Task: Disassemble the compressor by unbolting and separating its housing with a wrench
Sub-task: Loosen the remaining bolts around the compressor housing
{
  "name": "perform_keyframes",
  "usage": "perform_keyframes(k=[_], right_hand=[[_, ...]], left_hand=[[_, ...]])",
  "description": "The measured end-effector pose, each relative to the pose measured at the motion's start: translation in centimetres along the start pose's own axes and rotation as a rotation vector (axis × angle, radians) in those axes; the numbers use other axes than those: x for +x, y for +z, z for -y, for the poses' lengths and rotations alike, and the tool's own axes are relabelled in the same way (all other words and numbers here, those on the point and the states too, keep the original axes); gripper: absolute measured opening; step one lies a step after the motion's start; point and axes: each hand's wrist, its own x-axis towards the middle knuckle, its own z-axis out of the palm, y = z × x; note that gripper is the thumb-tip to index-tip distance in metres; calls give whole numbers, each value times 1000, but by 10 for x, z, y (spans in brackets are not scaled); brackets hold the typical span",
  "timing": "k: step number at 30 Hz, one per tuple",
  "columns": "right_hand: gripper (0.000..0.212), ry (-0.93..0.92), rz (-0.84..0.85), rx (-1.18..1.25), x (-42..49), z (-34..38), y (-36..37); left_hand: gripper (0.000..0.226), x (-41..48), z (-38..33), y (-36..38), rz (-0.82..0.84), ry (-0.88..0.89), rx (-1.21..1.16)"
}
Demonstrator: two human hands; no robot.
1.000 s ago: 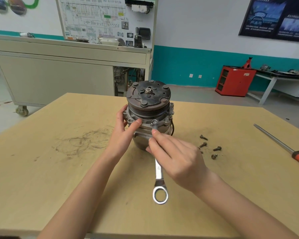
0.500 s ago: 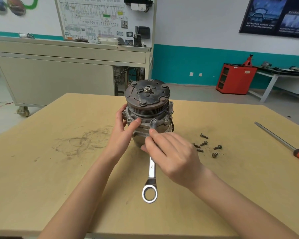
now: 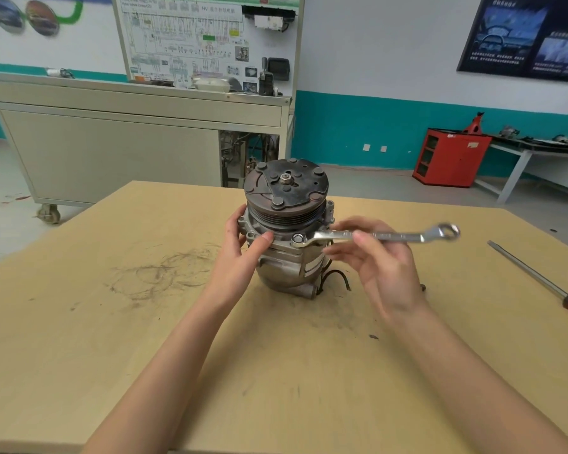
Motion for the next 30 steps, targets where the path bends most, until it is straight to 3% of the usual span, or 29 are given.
perform_keyframes(k=[5,10,13,16,19,22,24,26,30], right_hand=[[15,336,176,-23,53,16,-20],[20,311,241,-7,62,19,-25],[24,126,122,-80,51,27,-20],[22,-135,-37,-363,29,30,-4],[20,-388,-5,-743,2,24,16],[36,-887,63,-1260,-13,16,29],[31,-1160,103,-1434,-17,12,35],[25,-1256,123,-1504,-19,11,36],[24,-1246,105,-1561,-21,11,37]], left_hand=[[59,0,0,0,2,-10,-6],[64,-1,-2,0,8,1,-19],[72,-2,-5,0,9,3,-19],[77,-2,-7,1,6,2,-19],[72,-1,-5,1,-1,7,-12],[64,-1,-3,1,-2,17,-5],[61,-1,-3,1,-2,21,0],[60,-1,-4,2,0,27,6],[60,-2,-5,2,-7,28,10]])
